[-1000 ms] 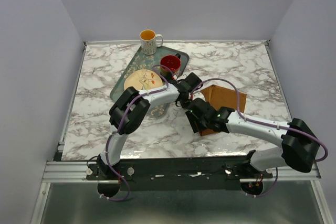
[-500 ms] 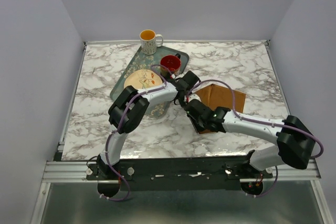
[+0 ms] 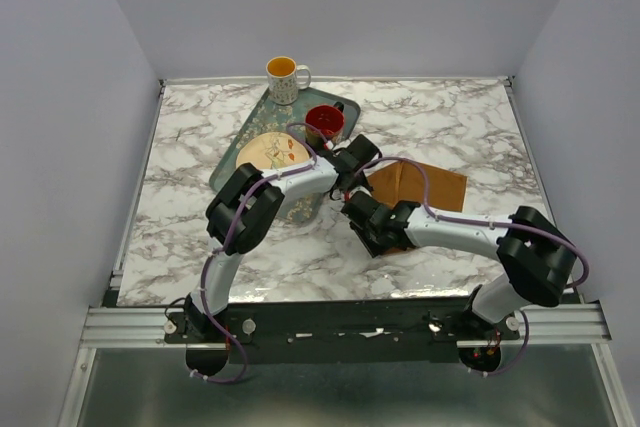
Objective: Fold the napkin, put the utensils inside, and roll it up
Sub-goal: Roll the napkin with the utensil
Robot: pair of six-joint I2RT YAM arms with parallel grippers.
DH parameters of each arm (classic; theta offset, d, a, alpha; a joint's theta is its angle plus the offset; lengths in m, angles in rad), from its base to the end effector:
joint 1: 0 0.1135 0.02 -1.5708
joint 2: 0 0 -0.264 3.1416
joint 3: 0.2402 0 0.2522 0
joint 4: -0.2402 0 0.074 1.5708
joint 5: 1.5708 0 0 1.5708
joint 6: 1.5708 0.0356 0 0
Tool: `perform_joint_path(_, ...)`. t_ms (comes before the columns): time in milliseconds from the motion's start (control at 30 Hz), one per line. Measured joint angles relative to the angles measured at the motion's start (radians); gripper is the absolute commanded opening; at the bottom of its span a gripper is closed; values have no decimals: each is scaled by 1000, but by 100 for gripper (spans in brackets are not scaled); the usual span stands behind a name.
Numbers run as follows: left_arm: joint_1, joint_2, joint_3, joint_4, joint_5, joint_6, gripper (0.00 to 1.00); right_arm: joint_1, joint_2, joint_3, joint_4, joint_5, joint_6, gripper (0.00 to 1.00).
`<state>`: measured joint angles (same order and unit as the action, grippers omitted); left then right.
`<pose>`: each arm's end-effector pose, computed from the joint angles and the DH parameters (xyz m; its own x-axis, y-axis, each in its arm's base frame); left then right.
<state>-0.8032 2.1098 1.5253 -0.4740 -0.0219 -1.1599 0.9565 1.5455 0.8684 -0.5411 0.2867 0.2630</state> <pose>0.3107 -0.3208 0.1594 -0.8945 -0.3930 -0.2133 -0.2705 0.8554 -0.4418 0.1691 0.2223 0.1692 -0.7115 -0.5760 -0.4025 -0.5619 0.8103 -0.1665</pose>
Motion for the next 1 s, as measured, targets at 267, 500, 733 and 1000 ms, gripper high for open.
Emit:
perform_joint_path(267, 8, 0, -5, 14, 8, -2, 0, 9, 29, 23, -17, 32, 0, 24)
perform_joint_path(500, 8, 0, -7, 16, 7, -3, 0, 11, 33, 26, -26, 53, -2, 1)
perform_joint_path(733, 3, 0, -7, 16, -1, 3, 0, 10, -48, 24, -49, 56, -1, 1)
perform_joint_path(1000, -21, -2, -7, 11, 4, 7, 0, -15, -284, -26, -51, 89, 40, 1)
